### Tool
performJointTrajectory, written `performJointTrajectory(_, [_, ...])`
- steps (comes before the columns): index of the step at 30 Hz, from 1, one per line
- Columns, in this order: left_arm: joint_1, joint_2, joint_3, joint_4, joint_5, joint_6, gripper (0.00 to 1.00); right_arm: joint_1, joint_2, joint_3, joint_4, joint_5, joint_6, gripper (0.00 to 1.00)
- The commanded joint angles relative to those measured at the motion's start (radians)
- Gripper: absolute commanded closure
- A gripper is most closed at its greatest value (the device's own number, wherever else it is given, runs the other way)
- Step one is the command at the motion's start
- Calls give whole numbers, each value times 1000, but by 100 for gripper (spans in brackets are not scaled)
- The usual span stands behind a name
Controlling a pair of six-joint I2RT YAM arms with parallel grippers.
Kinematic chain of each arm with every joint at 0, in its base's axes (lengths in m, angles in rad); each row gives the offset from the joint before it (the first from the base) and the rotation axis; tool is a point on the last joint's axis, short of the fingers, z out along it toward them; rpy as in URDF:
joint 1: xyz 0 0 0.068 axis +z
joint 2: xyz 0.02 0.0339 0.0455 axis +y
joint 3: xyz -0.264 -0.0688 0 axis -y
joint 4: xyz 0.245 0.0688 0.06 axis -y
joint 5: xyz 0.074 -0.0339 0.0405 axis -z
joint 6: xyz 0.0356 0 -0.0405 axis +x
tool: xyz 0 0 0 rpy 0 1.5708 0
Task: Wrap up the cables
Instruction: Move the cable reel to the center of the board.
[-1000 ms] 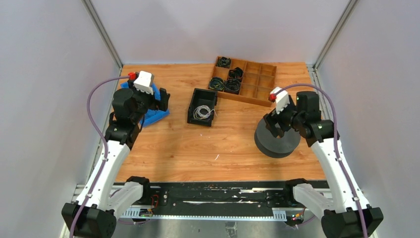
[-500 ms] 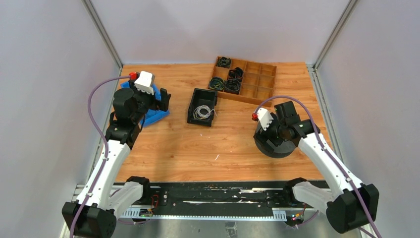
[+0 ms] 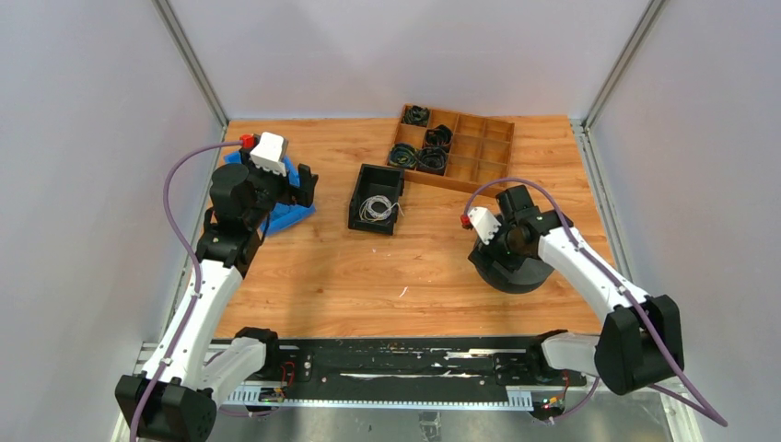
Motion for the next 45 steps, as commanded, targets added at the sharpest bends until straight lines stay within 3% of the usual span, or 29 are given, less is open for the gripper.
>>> performJointTrajectory(1, [4, -6, -7, 18, 12, 12, 2, -23, 22, 24, -28, 1, -23, 14])
performJointTrajectory(20, [4, -4, -9, 22, 17, 15, 2, -87, 98, 39, 12, -30, -132, 14])
performJointTrajectory(27, [4, -2, -13, 25, 14, 15, 2, -66, 140, 59, 11, -114, -140, 27])
performJointTrajectory(34, [4, 16, -11, 43, -27, -4, 2, 127, 84, 36, 38, -140, -101, 36])
performJointTrajectory(45, [4, 62, -25, 98, -31, -12, 2, 486, 134, 70, 110, -103, -59, 40])
